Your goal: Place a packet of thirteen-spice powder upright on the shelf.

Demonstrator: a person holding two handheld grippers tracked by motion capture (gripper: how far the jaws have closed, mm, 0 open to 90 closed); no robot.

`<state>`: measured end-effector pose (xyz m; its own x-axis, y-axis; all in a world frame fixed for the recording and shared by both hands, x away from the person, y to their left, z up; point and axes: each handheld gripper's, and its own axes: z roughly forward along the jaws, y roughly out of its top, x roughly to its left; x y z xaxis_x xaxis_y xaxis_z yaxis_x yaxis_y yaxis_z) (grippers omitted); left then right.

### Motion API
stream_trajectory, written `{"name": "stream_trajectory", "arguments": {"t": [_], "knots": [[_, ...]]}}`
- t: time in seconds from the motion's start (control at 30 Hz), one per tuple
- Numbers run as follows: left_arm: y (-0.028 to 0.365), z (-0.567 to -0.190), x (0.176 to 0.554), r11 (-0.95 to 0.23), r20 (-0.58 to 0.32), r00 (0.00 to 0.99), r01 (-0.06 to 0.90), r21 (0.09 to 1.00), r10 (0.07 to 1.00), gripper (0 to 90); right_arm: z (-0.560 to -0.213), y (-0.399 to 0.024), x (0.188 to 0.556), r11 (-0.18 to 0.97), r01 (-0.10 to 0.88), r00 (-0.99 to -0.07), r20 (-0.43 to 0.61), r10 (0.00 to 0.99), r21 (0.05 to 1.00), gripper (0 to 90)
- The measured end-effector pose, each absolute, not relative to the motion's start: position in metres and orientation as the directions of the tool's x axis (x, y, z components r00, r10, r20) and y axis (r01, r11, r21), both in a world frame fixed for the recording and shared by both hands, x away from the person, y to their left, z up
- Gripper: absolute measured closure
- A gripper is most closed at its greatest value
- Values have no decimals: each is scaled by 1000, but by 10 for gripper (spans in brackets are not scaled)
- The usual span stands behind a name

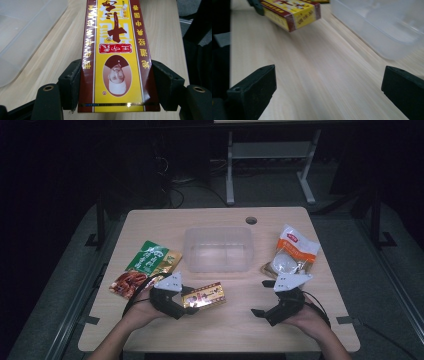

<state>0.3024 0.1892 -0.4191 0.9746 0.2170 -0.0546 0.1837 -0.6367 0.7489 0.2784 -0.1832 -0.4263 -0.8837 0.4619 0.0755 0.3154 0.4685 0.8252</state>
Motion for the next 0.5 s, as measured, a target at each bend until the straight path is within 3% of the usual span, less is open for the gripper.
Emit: {"name": "stream_trajectory", "arguments": {"t": [0.5], "knots": [[203,-411,301,-620,-78,980,177,764,184,318,-411,-156,294,487,270,-949,144,280,830,0]]}}
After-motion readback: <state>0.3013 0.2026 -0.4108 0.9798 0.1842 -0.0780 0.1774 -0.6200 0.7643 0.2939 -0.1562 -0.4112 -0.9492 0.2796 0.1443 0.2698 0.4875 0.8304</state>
